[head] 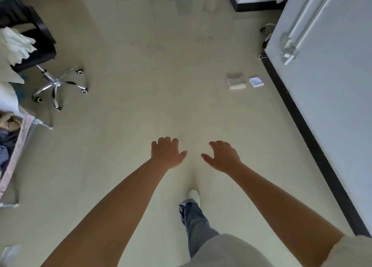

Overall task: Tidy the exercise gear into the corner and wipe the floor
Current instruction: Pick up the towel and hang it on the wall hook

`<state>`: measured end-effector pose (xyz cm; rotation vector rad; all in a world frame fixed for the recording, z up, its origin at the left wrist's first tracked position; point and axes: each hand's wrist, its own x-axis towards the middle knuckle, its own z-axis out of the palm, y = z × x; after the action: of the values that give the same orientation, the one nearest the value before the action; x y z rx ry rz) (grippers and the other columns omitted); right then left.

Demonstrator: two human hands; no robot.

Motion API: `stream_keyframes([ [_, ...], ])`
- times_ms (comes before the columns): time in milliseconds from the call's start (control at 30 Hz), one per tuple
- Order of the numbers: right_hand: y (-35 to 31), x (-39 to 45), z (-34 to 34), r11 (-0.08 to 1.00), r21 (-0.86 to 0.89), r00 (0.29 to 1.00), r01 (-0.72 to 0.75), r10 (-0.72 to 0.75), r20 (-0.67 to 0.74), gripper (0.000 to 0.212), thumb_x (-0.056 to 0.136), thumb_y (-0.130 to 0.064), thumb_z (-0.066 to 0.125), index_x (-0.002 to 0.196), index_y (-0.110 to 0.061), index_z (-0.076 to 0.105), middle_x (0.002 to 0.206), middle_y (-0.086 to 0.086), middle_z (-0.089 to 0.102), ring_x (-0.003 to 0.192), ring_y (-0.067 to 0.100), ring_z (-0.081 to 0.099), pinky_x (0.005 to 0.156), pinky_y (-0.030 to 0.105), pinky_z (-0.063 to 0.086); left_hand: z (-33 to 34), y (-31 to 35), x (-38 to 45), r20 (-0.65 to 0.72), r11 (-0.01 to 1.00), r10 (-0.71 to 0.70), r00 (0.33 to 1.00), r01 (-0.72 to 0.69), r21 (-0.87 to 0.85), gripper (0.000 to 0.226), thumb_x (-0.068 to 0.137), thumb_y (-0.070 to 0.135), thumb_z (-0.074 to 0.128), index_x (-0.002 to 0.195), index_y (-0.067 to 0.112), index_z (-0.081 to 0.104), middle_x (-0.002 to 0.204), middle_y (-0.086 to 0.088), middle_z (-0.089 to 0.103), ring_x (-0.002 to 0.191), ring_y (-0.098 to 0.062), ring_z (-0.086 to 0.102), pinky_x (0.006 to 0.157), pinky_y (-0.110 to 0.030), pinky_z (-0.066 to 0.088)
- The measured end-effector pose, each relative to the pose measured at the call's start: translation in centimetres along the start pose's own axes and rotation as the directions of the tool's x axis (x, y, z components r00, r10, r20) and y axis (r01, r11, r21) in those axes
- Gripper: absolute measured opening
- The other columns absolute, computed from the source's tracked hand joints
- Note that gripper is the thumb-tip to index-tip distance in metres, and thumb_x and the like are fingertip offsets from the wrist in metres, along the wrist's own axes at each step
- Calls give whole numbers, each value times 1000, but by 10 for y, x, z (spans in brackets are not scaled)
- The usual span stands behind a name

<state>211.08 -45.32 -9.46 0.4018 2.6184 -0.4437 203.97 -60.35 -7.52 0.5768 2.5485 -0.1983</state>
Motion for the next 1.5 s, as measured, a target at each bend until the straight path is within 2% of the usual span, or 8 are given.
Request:
stream_keyframes([
  [300,-1,196,-98,990,51,991,-131,129,36,55,94,-45,42,135,-9,43,136,11,48,125,28,47,101,37,40,-101,-25,203,88,999,43,995,-44,14,55,97,48,33,132,8,44,135,-14,48,128,-30,42,105,-38,33],
  [533,19,377,-185,953,82,955,-292,295,-21,54,94,-45,42,133,-8,45,134,11,50,125,28,46,101,37,39,-207,-24,408,59,980,182,981,-187,74,55,97,46,32,134,8,43,138,-15,46,130,-31,40,105,-39,33],
  [733,35,514,-271,890,205,905,-406,423,-43,52,94,-44,44,131,-7,46,132,12,51,125,28,46,101,37,38,-309,-5,561,84,941,273,958,-284,183,55,97,47,31,136,8,41,140,-14,43,132,-30,37,106,-39,31],
  [867,69,579,-310,841,270,866,-469,498,-49,51,94,-42,44,132,-7,46,135,11,49,128,27,43,103,37,36,-356,31,646,96,891,357,929,-370,264,54,97,46,32,136,9,40,141,-13,42,132,-29,35,106,-39,31],
  [1033,138,670,-348,751,360,801,-553,599,-20,49,94,-40,43,127,-4,48,128,12,53,122,29,48,99,37,40,-405,107,757,126,801,476,870,-489,346,52,97,45,35,132,8,44,136,-14,46,128,-29,39,103,-39,34],
  [1200,207,750,-392,657,434,750,-617,658,70,48,95,-39,43,127,-4,48,130,13,51,123,29,47,99,38,39,-445,182,857,214,723,530,820,-569,392,51,97,42,34,132,7,44,138,-14,44,131,-29,37,105,-39,32],
  [1333,251,789,-419,535,499,677,-682,720,152,47,95,-39,43,128,-5,48,130,13,51,123,30,47,99,38,39,-472,234,920,281,647,577,767,-639,416,51,97,43,34,132,7,43,138,-13,45,131,-29,37,104,-39,33],
  [1500,300,828,-423,317,574,546,-755,788,285,47,95,-38,42,129,-6,47,131,13,51,124,29,46,100,38,39,-470,296,993,455,457,598,660,-747,483,53,98,44,32,137,8,39,141,-13,41,133,-29,35,105,-39,33],
])
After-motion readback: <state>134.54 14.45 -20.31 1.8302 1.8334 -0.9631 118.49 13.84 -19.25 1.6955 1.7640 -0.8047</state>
